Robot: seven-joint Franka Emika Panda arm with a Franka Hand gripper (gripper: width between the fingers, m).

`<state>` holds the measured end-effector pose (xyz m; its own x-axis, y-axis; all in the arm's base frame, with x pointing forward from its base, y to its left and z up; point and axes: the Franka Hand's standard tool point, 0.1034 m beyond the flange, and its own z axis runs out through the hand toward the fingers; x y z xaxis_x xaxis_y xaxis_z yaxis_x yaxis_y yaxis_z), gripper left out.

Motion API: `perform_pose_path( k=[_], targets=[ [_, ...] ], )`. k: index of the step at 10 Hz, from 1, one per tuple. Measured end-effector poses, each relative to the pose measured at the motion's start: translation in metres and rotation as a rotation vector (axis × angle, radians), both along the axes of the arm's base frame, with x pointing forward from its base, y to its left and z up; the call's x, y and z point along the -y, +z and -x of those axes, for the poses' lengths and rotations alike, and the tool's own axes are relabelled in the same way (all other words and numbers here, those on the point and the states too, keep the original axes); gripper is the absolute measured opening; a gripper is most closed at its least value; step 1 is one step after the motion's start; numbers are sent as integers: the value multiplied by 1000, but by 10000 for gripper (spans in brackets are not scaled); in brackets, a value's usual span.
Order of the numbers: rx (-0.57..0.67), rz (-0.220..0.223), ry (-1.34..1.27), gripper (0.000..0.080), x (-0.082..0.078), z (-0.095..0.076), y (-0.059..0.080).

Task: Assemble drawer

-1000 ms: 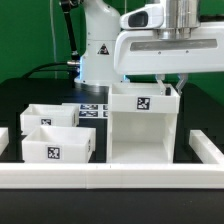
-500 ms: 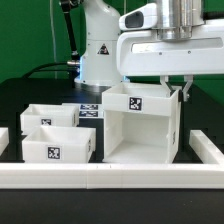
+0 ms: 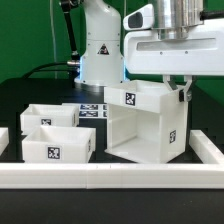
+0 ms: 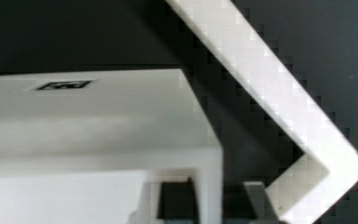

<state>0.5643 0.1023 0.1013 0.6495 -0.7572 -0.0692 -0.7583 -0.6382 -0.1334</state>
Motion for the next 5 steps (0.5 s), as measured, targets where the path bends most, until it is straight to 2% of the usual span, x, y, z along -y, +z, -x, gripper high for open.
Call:
perform_pose_path(
  k=[3, 5],
  targets=[
    [-61, -22, -232, 38, 5, -7, -2],
    [-82, -44, -352, 38, 0, -6, -2]
  ],
)
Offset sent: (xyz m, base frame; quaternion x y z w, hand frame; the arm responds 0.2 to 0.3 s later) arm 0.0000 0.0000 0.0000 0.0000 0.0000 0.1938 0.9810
